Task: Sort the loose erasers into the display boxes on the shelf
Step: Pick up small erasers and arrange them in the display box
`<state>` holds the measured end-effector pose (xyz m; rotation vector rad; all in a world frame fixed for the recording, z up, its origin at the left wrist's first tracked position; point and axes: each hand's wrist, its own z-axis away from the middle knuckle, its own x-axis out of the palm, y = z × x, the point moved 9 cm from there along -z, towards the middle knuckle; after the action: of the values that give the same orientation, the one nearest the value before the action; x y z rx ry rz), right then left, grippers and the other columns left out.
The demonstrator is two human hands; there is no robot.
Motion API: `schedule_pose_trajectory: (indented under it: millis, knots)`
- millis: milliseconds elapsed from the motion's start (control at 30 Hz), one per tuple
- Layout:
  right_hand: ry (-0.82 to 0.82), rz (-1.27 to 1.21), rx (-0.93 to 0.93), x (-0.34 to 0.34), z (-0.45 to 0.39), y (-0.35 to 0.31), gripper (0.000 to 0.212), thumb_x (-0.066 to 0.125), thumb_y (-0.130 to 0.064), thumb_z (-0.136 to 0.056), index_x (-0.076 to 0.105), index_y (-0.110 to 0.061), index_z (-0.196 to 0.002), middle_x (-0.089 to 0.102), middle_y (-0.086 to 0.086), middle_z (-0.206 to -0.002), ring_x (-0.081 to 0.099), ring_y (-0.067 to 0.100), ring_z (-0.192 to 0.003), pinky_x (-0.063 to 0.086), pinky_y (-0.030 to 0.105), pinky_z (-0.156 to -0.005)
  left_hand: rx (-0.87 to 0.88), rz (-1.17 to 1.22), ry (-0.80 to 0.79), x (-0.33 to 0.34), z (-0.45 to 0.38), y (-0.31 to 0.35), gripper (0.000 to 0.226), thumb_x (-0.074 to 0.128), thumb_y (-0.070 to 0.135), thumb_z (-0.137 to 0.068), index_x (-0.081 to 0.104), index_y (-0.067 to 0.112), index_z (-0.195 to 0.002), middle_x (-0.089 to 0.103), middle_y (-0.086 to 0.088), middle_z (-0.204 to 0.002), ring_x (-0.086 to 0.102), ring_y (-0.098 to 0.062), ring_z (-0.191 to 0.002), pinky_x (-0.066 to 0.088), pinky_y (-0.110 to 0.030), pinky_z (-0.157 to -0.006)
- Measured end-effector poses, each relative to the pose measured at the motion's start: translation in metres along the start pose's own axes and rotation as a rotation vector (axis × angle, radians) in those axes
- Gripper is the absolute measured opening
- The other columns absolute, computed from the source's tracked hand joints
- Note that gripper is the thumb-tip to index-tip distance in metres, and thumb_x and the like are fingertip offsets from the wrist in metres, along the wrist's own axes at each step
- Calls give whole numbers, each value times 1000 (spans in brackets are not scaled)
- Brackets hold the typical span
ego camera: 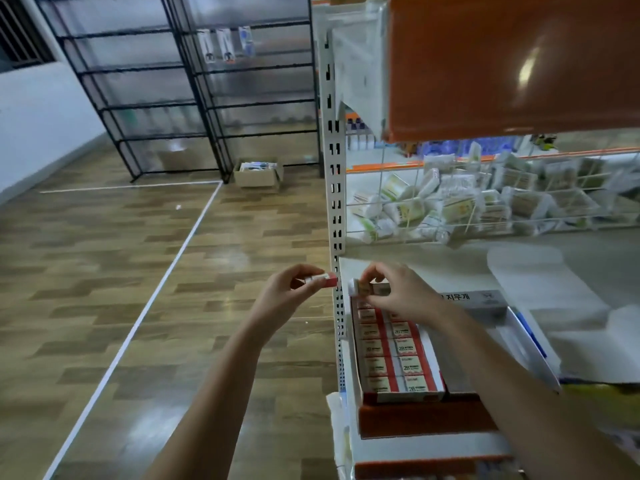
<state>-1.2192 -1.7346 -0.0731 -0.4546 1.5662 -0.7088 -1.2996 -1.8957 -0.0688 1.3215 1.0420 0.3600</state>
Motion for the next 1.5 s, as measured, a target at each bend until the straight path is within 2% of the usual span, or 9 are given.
schedule_pose_trajectory:
  millis: [167, 367, 467, 667, 867, 967, 1133, 1433, 1500]
  knots:
    - [81, 261, -73, -2, 2, 0, 19, 63, -27, -86, 59, -26, -104, 54, -11, -109, 39, 7, -107, 32, 24, -93, 58, -38, -47, 6, -7, 10, 8, 64, 27, -86, 64, 34, -91, 64, 10, -79, 53, 6, -64, 42, -13, -61]
    - [175, 404, -131, 1, 3, -6, 19, 62, -31, -86, 62, -24, -104, 54, -9, -108, 41, 10, -106, 32, 22, -90, 71, -41, -77, 11, -13, 11, 13, 63, 25, -88, 65, 25, -100, 65, 10, -86, 53, 8, -67, 42, -8, -61]
    - [185, 452, -141, 4, 3, -7, 17, 62, -28, -86, 65, -23, -102, 53, -8, -109, 41, 12, -107, 34, 25, -93, 63, -51, -102, 15, -16, 7, 14, 62, 26, -88, 64, 26, -102, 65, 7, -91, 56, -1, -75, 44, -11, -64]
    - [125, 386, -116, 2, 0, -3, 16, 60, -26, -87, 65, -24, -102, 51, -12, -105, 39, 8, -104, 35, 26, -94, 97, -121, -152, 28, -15, -1, 19, 63, 31, -86, 63, 25, -104, 65, 8, -93, 60, -7, -80, 49, -19, -68]
    - [228, 290, -57, -22, 9, 8, 15, 59, -31, -89, 65, -22, -100, 53, -12, -105, 38, 4, -108, 27, 20, -89, 182, -424, -115, 46, -7, 8, 31, 63, 44, -79, 62, 31, -107, 55, 20, -104, 45, -5, -104, 40, -25, -90]
    - [247, 268, -25, -32, 11, 15, 15, 58, -29, -91, 65, -21, -102, 56, -10, -108, 38, 4, -111, 24, 17, -90, 279, -532, -91, 57, -3, 19, 34, 59, 53, -77, 64, 34, -105, 53, 17, -106, 39, -7, -106, 35, -26, -91]
    - [259, 239, 6, -38, 9, 21, 15, 56, -27, -92, 65, -21, -102, 53, -13, -104, 38, 3, -109, 25, 18, -87, 359, -634, -133, 70, -1, 25, 32, 57, 52, -82, 62, 34, -108, 54, 14, -110, 36, -9, -107, 29, -27, -94]
    - [199, 246, -3, -21, -2, 26, 13, 53, -25, -93, 64, -21, -99, 54, -14, -100, 36, -1, -99, 28, 12, -78, 333, -821, -208, 81, 0, 33, 33, 52, 53, -87, 57, 35, -114, 50, 12, -114, 36, -13, -110, 28, -30, -92]
    - [188, 241, -2, -19, -3, 27, 12, 53, -24, -93, 64, -22, -97, 52, -15, -97, 37, -1, -99, 29, 14, -80, 315, -864, -215, 84, -1, 35, 35, 50, 51, -89, 53, 36, -121, 51, 10, -116, 36, -15, -112, 27, -32, -92]
